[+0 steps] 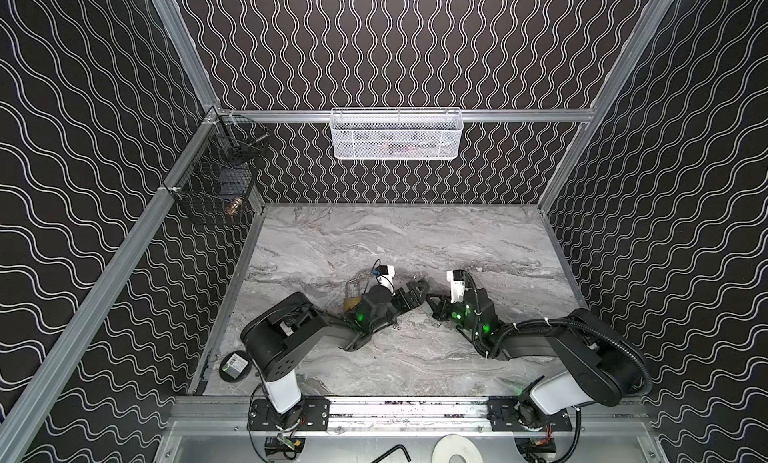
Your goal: Unlock with the key
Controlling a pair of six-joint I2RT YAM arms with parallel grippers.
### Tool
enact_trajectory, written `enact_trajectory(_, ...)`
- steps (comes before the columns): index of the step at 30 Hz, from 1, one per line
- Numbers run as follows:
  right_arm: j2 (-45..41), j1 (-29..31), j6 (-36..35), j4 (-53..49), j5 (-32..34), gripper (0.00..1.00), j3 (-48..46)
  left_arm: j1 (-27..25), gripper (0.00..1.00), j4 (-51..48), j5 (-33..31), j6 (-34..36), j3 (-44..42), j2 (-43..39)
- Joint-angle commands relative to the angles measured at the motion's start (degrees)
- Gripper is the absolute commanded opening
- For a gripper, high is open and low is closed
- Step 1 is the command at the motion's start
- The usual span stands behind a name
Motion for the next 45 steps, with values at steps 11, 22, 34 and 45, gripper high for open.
enact_trajectory(11,-4.1,-0.5,-0.4,8.3,-7.7,0.00,0.2,7.0,0.87,23.6,12.1,10.2,-2.4,2.7)
enact_trajectory(22,-4.5,-0.5,0.1,8.6,-8.3,0.00,0.7,7.3,0.43,30.5,16.7,5.6,-0.3,7.6)
enact_trajectory(34,-5.5,-1.6,1.1,10.3,-10.8,0.00,0.4,7.5,0.00,31.5,22.3,7.0,0.8,8.2)
enact_trajectory(45,-6.4,-6.3,8.4,22.2,-15.5,0.00,-3.2,8.9,0.00,31.6,32.5,10.8,0.3,7.0)
